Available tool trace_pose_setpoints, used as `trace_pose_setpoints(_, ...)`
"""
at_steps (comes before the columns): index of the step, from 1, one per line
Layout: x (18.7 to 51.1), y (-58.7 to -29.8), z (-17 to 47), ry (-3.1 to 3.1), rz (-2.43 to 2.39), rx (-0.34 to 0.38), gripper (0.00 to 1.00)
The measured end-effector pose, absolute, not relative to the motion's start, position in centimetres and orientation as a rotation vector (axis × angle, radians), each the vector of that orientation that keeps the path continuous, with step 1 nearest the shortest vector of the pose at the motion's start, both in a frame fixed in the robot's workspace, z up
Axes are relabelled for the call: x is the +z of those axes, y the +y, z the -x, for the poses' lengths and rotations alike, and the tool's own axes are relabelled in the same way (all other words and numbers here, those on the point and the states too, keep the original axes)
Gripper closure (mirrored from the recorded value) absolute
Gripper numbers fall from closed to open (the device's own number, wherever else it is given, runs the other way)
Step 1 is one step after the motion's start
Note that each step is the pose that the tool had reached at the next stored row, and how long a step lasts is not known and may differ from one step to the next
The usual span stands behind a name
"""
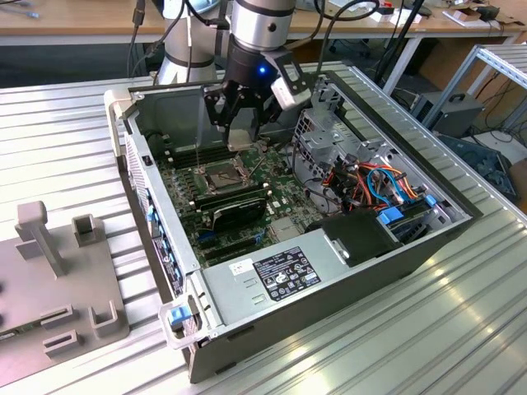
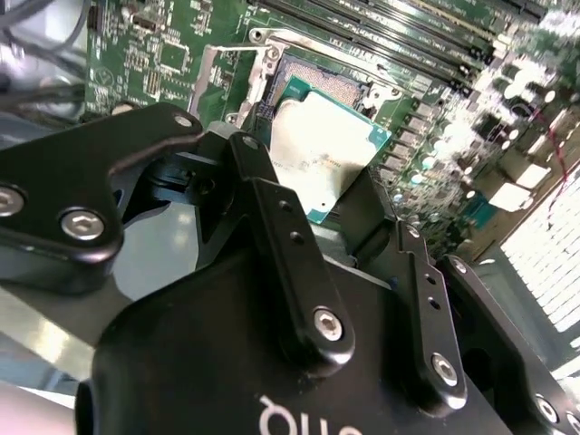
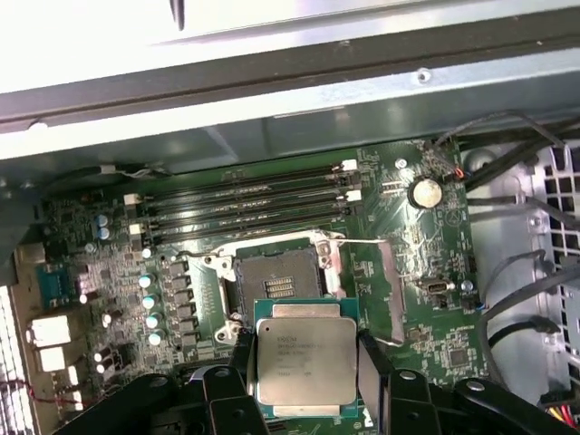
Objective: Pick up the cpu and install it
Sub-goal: 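Place the cpu into insertion slot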
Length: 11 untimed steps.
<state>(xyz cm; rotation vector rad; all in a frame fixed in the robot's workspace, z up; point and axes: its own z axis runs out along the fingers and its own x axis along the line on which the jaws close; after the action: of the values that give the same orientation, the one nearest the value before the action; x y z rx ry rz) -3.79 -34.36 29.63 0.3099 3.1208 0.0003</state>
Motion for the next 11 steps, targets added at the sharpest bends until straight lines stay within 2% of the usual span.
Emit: trace_pose_setpoints(11,29.35,-34.36,3.79,3.061,-0.681,-0.001,0.46)
